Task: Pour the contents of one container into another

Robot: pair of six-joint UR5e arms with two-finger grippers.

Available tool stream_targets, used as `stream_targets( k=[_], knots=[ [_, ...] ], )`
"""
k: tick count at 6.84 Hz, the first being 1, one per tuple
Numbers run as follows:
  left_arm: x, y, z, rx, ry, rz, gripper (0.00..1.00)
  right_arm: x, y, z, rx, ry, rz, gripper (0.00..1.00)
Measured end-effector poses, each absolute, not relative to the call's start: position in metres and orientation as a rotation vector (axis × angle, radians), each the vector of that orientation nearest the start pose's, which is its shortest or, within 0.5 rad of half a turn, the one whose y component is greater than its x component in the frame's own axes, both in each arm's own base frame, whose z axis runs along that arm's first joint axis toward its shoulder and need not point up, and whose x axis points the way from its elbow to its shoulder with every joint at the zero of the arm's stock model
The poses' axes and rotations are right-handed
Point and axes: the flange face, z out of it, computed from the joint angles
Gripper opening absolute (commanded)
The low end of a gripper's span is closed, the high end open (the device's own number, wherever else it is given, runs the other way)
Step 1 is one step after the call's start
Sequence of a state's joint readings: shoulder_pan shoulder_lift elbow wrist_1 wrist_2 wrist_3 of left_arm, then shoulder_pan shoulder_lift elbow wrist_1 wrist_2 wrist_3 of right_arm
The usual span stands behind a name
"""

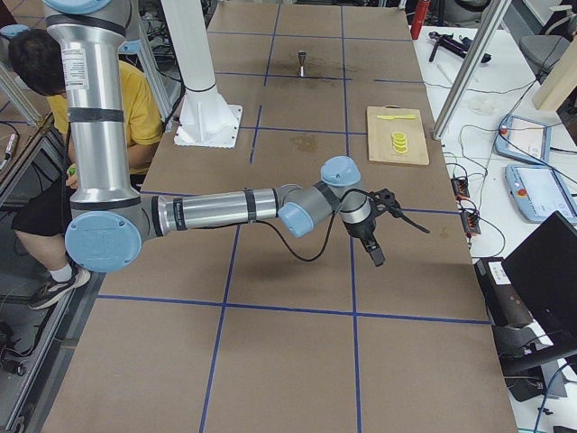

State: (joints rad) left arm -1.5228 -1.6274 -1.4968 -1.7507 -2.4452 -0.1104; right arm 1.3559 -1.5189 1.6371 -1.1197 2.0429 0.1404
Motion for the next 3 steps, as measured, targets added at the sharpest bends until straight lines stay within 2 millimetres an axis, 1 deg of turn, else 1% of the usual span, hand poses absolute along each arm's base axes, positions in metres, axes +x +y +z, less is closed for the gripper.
stream_targets(
  k=[1, 2, 3],
  knots=[
    [-0.032, -0.527, 0.641, 0.083, 0.881, 0.013, 1.0, -0.002, -0.542, 0.582, 0.399, -0.57, -0.216, 1.0],
    [-0.032, -0.527, 0.641, 0.082, 0.881, 0.013, 1.0, 0.014, -0.529, 0.613, 0.327, -0.575, -0.195, 1.0],
    [-0.032, -0.527, 0.642, 0.081, 0.881, 0.012, 1.0, 0.025, -0.517, 0.642, 0.264, -0.575, -0.167, 1.0]
  ],
)
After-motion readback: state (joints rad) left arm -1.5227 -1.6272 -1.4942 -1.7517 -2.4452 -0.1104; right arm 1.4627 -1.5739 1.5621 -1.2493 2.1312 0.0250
